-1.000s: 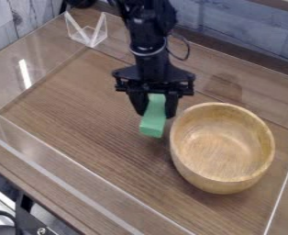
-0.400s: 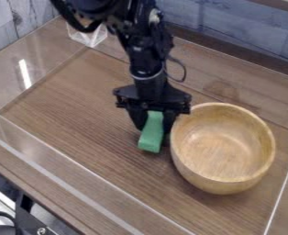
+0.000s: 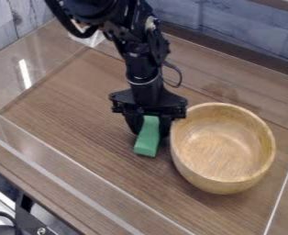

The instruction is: Move green stick from inside the wooden bowl to the table next to it

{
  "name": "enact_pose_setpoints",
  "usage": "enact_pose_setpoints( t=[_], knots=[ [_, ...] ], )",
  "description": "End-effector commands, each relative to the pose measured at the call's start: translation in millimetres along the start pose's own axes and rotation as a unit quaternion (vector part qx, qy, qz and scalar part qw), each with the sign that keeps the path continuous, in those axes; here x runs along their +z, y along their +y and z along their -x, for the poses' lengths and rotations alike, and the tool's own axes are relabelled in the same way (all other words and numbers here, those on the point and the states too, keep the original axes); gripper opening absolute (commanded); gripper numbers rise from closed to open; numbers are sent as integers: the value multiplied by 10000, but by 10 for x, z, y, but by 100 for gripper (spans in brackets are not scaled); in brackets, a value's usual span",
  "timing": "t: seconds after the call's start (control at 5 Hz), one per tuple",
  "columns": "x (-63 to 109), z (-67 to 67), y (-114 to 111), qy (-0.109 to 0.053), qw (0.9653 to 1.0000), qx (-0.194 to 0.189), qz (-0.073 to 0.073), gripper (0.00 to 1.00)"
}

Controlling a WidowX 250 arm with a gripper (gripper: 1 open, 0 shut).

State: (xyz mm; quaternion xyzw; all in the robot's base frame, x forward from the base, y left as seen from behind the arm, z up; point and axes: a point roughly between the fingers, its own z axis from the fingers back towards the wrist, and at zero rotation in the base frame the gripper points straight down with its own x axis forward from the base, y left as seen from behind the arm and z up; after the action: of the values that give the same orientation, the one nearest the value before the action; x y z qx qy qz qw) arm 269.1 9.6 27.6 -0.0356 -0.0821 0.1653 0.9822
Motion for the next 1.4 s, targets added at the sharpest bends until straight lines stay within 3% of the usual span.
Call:
enact_pose_setpoints(
  t=[0.0, 0.2, 0.4, 0.6, 1.0, 1.2],
  knots=[
    [192, -137, 48, -211, 9998, -4, 45, 0],
    [344, -213, 81, -224, 9996, -121, 80, 0],
    [574, -343, 59, -372, 9991, -109, 168, 0],
    [645, -587, 151, -536, 9985, 28, 104, 0],
    [325, -810, 649, -479, 9983, 218, -250, 0],
    [338, -864, 619, -483, 9978, 346, -300, 100]
  ],
)
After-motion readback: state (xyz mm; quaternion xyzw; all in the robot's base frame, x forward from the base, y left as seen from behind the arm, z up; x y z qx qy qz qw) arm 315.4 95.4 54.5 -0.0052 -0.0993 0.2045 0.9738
